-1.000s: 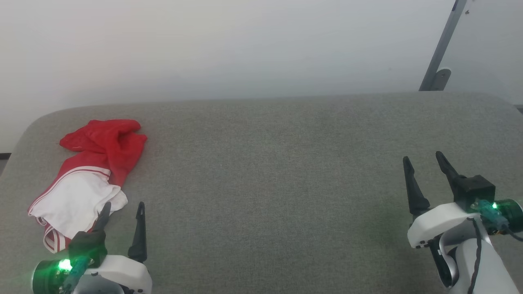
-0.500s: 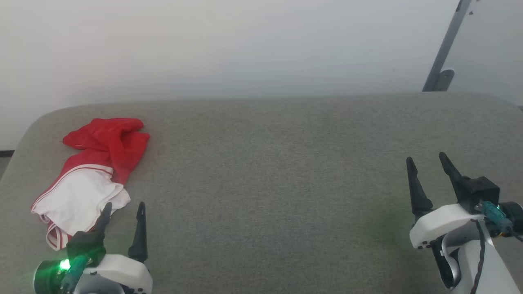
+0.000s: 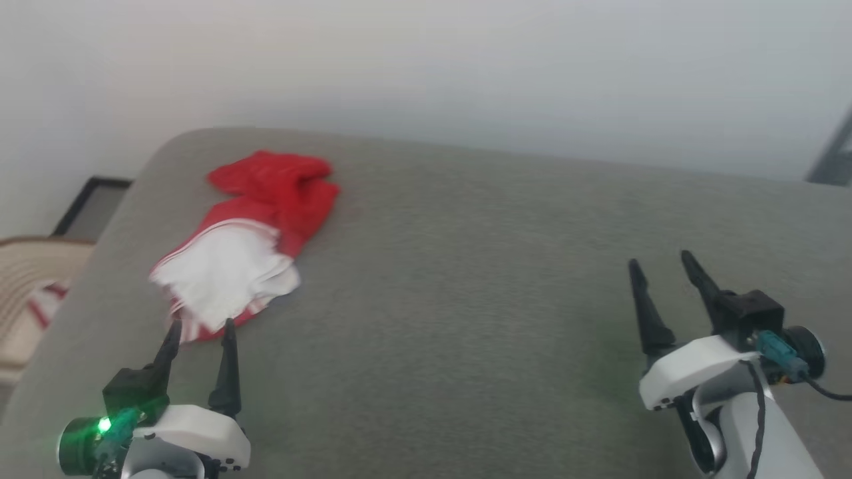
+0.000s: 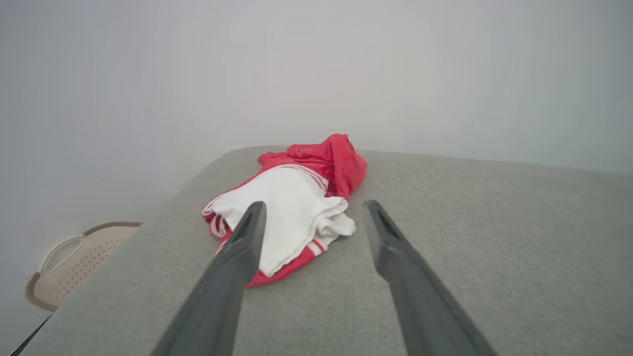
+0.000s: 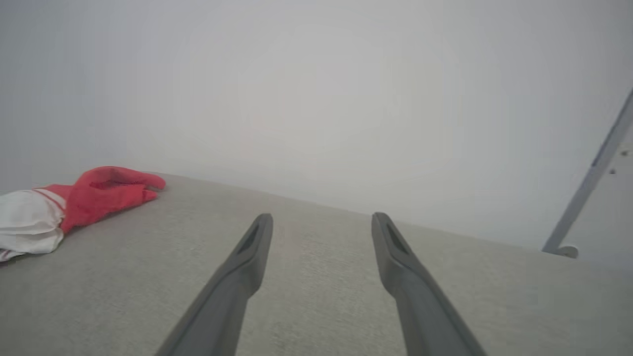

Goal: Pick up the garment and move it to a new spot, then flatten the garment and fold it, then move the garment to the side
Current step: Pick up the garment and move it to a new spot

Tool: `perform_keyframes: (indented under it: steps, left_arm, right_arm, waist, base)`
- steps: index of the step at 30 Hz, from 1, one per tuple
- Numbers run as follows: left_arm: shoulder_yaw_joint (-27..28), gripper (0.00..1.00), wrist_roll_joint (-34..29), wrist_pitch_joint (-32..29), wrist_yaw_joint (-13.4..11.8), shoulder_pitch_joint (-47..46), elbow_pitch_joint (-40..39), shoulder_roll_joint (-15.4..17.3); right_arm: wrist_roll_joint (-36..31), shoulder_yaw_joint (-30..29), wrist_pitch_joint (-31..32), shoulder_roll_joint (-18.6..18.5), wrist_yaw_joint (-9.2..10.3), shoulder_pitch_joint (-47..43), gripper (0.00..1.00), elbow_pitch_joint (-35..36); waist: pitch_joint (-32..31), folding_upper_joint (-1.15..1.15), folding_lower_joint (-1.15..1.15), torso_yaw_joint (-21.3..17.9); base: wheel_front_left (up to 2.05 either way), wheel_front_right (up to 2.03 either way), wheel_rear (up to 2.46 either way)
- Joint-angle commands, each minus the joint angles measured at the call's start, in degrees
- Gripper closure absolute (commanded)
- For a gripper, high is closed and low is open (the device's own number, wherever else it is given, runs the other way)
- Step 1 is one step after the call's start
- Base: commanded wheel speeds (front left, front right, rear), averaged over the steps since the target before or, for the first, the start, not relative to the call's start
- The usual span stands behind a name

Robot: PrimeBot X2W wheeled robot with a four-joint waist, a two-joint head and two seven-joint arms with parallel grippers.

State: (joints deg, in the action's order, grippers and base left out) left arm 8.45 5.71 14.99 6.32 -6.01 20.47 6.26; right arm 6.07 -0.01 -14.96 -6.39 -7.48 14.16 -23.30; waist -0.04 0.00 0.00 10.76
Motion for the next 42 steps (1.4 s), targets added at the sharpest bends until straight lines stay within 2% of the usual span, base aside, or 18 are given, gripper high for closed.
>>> perform_keyframes:
  steps: [1, 9, 13, 18, 23, 26, 31, 34, 37, 42]
  left_arm:
    - [0.2, 0.00, -0.1, 0.3, 0.0, -0.3, -0.2, -0.5]
    - [1.7, 0.00, 0.5, 0.3, 0.0, -0.3, -0.4, -1.8]
    - [2.4, 0.00, 0.8, 0.3, -0.1, 0.9, -0.9, -2.4]
    - [3.7, 0.00, 1.2, 0.3, -0.7, 2.7, -2.9, -3.0]
    - [3.8, 0.00, 0.9, 0.3, -0.5, 2.9, -3.4, -3.1]
    - [3.6, 0.00, 1.0, 0.3, -0.1, 1.8, -3.5, -3.1]
    - [1.0, 0.00, 1.0, 0.3, 0.8, -4.2, -2.3, -1.2]
    - [-2.2, 0.00, 1.3, 0.3, 1.0, -11.2, 1.2, 2.2]
    - [-8.6, 0.00, 4.1, -0.5, 1.1, -19.6, 7.7, 6.0]
    - [-19.0, 0.00, 14.5, -8.6, 1.1, -32.7, 19.7, 14.4]
  right_arm:
    - [0.4, 0.9, -0.3, 0.3, -0.01, 0.7, 0.00, 0.0]
    - [1.5, 5.4, -0.3, 0.7, -0.01, 2.6, 0.00, -0.7]
    - [2.2, 7.9, -0.3, 0.9, -0.01, 2.8, 0.00, -1.4]
    - [3.5, 11.5, -0.3, 1.4, -0.01, 3.9, 0.00, -2.3]
    - [4.1, 12.6, -0.3, 1.5, -0.01, 4.1, 0.00, -2.8]
    - [4.3, 12.9, -0.3, 1.5, -0.01, 4.0, 0.00, -2.8]
    - [4.1, 13.5, -0.3, 1.2, -0.01, 5.3, 0.00, -2.6]
    - [3.9, 13.8, -0.3, 0.9, -0.01, 6.4, 0.00, -2.4]
    - [3.7, 13.7, -0.3, 0.4, -0.01, 7.5, 0.00, -1.9]
    - [3.3, 14.2, -0.3, 0.4, -0.01, 9.8, 0.00, -1.5]
  waist:
    - [1.0, 0.00, 0.00, 5.5]
    - [2.0, 0.00, 0.00, 15.1]
    - [1.7, 0.00, 0.00, 18.5]
    - [1.8, 0.00, 0.00, 19.3]
    - [1.9, 0.00, 0.00, 19.1]
    - [2.3, 0.00, 0.00, 18.1]
    - [5.0, 0.00, 0.00, 13.3]
    - [7.4, 0.00, 0.00, 9.9]
    - [10.0, 0.00, 0.00, 6.7]
    - [14.4, 0.00, 0.00, 1.1]
  base:
    - [0.00, 0.00, 0.00]
    - [0.00, 0.00, 0.00]
    - [0.00, 0.00, 0.00]
    - [0.00, 0.00, 0.00]
    - [0.00, 0.00, 0.00]
    - [0.00, 0.00, 0.00]
    - [0.00, 0.00, 0.00]
    - [0.00, 0.00, 0.00]
    - [0.00, 0.00, 0.00]
    - [0.00, 0.00, 0.00]
